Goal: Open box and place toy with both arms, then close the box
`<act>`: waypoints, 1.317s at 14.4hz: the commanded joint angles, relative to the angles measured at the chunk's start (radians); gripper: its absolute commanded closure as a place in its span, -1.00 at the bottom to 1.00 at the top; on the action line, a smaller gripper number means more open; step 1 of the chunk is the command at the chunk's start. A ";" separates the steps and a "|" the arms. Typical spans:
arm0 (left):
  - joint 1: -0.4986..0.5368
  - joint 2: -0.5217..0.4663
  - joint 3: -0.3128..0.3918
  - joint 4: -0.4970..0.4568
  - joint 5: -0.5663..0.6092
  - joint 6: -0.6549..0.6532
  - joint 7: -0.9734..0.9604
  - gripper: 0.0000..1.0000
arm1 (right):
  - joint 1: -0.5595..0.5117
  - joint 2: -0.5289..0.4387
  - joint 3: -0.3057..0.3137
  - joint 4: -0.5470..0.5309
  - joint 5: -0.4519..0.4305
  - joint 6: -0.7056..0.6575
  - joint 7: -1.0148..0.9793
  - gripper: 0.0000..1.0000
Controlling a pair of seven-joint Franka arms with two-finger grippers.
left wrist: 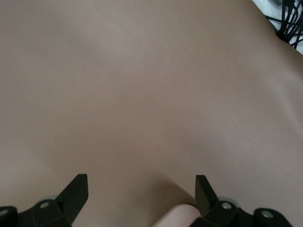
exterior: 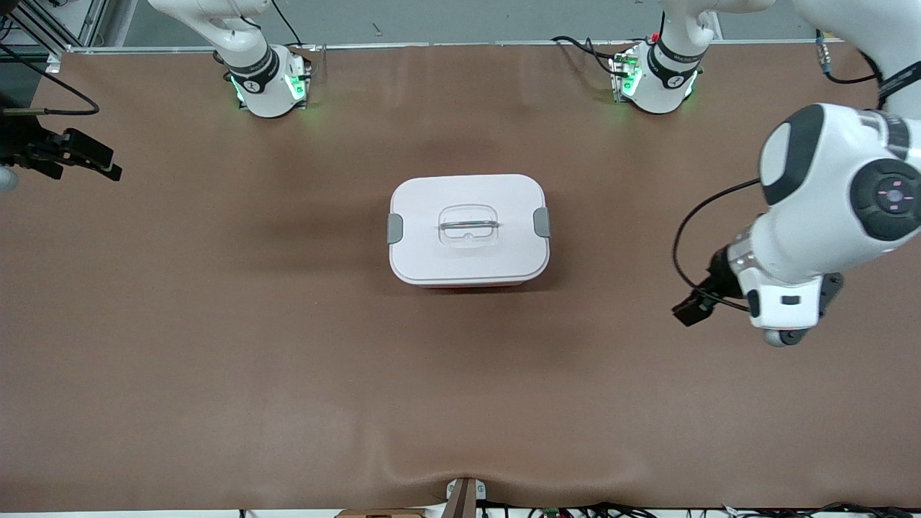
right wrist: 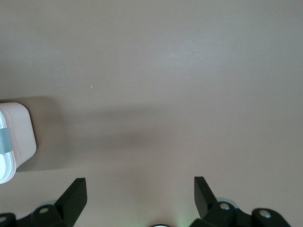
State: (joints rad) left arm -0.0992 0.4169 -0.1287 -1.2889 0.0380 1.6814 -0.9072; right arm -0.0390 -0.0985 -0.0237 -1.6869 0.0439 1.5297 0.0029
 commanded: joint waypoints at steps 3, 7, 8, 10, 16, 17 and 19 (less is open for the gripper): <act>0.084 -0.081 0.018 -0.017 0.020 -0.074 0.316 -1.00 | 0.002 0.003 -0.001 0.015 -0.004 -0.011 -0.008 -1.00; 0.085 -0.150 0.136 -0.018 -0.009 -0.153 0.615 -1.00 | 0.002 0.003 -0.001 0.015 -0.004 -0.011 -0.008 -1.00; 0.085 -0.171 0.164 -0.021 -0.016 -0.182 0.664 -1.00 | 0.002 0.003 -0.001 0.015 -0.004 -0.011 -0.008 -1.00; 0.087 -0.239 0.185 -0.058 -0.023 -0.235 0.738 -1.00 | 0.004 0.003 -0.001 0.016 -0.004 -0.013 -0.008 -1.00; 0.087 -0.443 0.213 -0.210 -0.035 -0.241 0.817 -1.00 | 0.001 -0.001 -0.001 0.027 -0.004 -0.013 -0.006 -1.00; 0.087 -0.464 0.213 -0.228 -0.035 -0.241 0.817 -1.00 | -0.001 0.000 -0.001 0.033 -0.004 -0.013 -0.004 -1.00; 0.087 -0.489 0.213 -0.250 -0.032 -0.242 0.841 -1.00 | -0.007 -0.001 -0.005 0.036 -0.010 -0.029 -0.006 -1.00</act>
State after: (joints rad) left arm -0.0079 -0.0155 0.0791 -1.4707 0.0163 1.4288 -0.1017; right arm -0.0395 -0.0987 -0.0254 -1.6694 0.0439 1.5275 0.0028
